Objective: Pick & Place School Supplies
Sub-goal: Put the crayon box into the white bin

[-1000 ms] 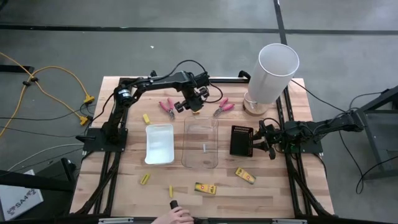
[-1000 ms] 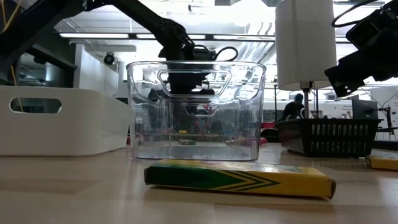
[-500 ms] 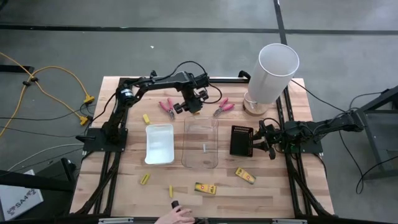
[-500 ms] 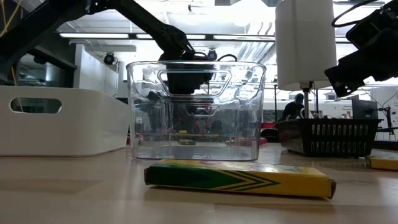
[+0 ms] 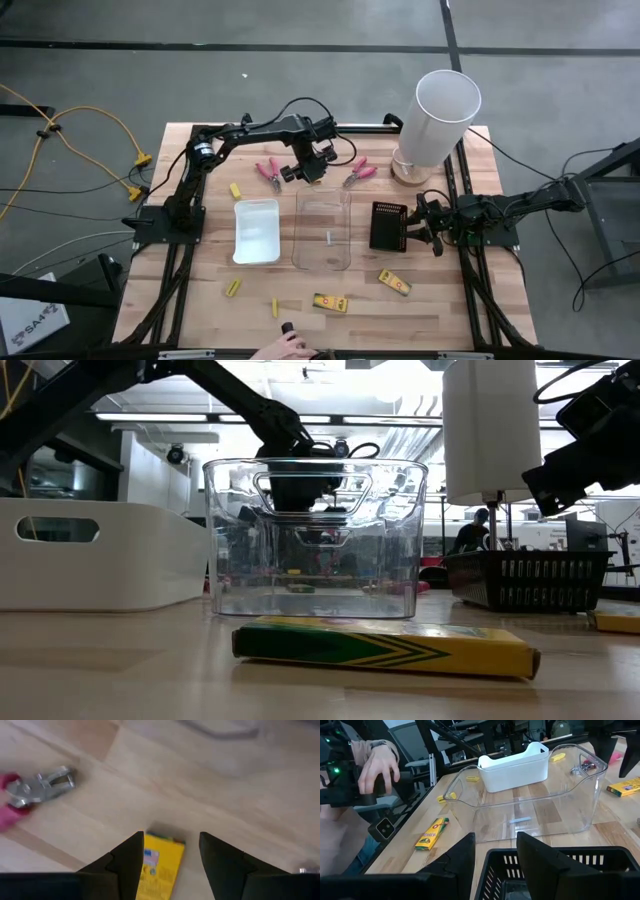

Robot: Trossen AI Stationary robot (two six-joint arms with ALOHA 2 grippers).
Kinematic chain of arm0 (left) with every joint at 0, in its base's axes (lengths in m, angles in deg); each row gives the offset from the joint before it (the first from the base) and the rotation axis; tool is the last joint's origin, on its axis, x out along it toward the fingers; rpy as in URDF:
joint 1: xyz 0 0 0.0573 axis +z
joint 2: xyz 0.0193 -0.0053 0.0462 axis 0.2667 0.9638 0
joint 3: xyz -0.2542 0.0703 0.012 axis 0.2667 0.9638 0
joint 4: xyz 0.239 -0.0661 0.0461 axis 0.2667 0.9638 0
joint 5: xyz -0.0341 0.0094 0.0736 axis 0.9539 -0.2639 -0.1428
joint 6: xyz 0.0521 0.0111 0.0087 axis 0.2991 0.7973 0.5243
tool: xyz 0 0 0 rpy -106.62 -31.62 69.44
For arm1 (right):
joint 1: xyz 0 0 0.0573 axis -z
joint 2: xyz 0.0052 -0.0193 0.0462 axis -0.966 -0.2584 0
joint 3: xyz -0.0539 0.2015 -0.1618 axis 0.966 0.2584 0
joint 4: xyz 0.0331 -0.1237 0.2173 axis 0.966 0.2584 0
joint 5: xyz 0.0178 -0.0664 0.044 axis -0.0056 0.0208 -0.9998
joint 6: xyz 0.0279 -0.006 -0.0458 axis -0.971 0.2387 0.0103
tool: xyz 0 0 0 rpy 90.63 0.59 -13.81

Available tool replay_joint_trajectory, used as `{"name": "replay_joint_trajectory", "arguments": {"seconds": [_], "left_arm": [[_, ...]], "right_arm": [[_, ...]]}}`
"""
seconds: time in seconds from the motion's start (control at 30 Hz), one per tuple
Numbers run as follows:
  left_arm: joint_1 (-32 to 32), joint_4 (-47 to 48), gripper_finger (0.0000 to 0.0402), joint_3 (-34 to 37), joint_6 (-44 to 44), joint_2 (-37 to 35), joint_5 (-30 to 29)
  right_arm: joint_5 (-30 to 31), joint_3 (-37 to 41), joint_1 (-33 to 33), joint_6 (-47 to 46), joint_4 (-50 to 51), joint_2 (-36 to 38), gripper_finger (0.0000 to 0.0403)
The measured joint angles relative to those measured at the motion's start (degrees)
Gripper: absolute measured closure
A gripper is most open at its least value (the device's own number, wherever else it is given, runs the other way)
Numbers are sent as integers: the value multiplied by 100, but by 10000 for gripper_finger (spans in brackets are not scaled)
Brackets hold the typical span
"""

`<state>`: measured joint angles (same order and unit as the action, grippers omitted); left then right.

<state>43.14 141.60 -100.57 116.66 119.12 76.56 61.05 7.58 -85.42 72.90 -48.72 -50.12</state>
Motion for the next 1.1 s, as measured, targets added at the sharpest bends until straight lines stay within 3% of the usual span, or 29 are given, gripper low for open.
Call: {"name": "replay_joint_trajectory", "arguments": {"seconds": [0.13, 0.37, 0.7, 1.1], "left_arm": [[122, 2, 215, 0, -20, 0, 327], [221, 84, 212, -2, -3, 0, 336], [221, -57, 145, -2, 560, 0, 368], [215, -213, 142, -11, 381, 145, 57]], "right_arm": [[0, 0, 2, 0, 0, 0, 266], [0, 0, 1, 0, 0, -1, 266], [0, 1, 0, 0, 2, -1, 266], [-2, 0, 0, -1, 4, 0, 266]]}}
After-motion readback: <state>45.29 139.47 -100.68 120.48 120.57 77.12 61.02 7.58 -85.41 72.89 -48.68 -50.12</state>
